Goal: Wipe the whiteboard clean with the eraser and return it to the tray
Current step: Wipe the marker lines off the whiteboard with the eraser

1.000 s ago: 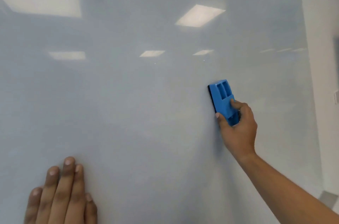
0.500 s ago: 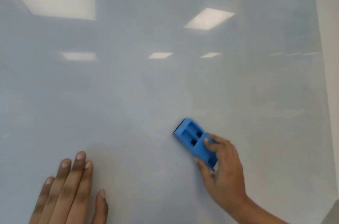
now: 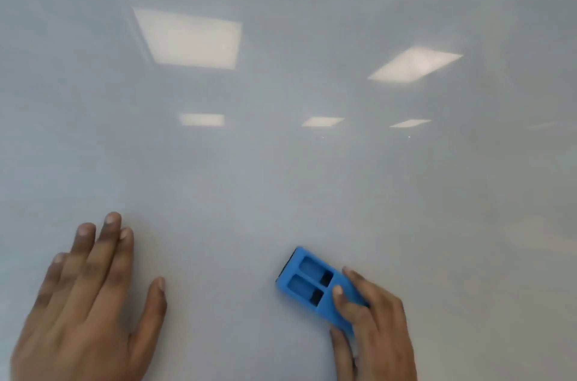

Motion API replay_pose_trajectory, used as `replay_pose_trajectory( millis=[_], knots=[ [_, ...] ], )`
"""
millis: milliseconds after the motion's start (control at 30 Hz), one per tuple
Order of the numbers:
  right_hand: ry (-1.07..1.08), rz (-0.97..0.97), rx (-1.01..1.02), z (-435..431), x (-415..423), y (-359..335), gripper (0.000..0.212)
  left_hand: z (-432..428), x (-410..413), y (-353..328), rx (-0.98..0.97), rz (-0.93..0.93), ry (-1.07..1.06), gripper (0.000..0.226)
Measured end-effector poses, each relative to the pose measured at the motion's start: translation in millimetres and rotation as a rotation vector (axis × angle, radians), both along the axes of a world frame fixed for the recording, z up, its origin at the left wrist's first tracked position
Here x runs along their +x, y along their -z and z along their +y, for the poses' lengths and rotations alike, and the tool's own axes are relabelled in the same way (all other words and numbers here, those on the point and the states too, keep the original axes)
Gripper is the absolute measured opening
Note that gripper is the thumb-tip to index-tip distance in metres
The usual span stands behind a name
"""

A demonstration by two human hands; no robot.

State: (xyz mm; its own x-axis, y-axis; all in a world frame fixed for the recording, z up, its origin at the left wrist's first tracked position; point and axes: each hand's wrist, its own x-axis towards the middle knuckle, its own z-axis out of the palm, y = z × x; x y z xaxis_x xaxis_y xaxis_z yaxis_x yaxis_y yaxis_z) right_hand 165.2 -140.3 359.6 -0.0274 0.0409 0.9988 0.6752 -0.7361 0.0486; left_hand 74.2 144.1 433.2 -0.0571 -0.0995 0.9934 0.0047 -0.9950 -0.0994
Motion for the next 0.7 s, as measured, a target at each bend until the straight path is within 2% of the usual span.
replay_pose_trajectory(
  millis=[33, 67, 167, 267, 367, 400, 467, 500, 533, 567, 600, 633, 667, 700],
  knots=[
    [-0.095, -0.032, 0.015, -10, 12, -38, 0.032, 3, -1, -4, 0.037, -0.032, -0.027, 0.062],
    [-0.085, -0.004, 0.110, -20, 15, -82, 0.038, 8, -2, -5, 0.046, -0.028, -0.049, 0.061],
    [-0.142, 0.113, 0.485, -59, 40, -199, 0.042, 28, -5, -19, 0.060, -0.048, -0.043, 0.058],
    [-0.148, 0.259, 0.626, -67, 35, -257, 0.046, 38, -5, -28, 0.062, -0.010, -0.019, 0.061],
    [-0.156, 0.100, 0.376, -5, 11, -242, 0.045, 38, -4, -31, 0.027, -0.001, 0.018, 0.066],
    [-0.143, -0.025, 0.209, 16, -4, -222, 0.045, 38, -5, -30, 0.025, 0.003, 0.024, 0.066],
    [-0.148, -0.136, -0.135, 53, -30, -167, 0.035, 42, -6, -31, 0.038, -0.007, 0.029, 0.059],
    [-0.172, -0.064, -0.357, 51, -56, -142, 0.025, 43, -8, -31, 0.044, -0.004, 0.050, 0.055],
    [-0.116, -0.137, -0.440, 71, -26, -98, 0.017, 44, -10, -30, 0.048, -0.001, 0.067, 0.052],
    [-0.032, 0.034, -0.549, 63, 7, -70, 0.024, 44, -11, -30, 0.048, -0.006, 0.078, 0.051],
    [-0.030, 0.074, -0.640, 58, 35, -48, 0.037, 43, -12, -28, 0.042, -0.015, 0.082, 0.053],
    [-0.020, 0.052, -0.735, 53, 72, -40, 0.053, 41, -13, -27, 0.036, -0.024, 0.079, 0.055],
    [0.051, -0.095, -0.731, 45, 90, -48, 0.065, 39, -13, -26, 0.035, -0.041, 0.067, 0.056],
    [0.048, -0.158, -0.626, 28, 76, -72, 0.057, 38, -12, -25, 0.036, -0.058, 0.046, 0.055]
  ],
)
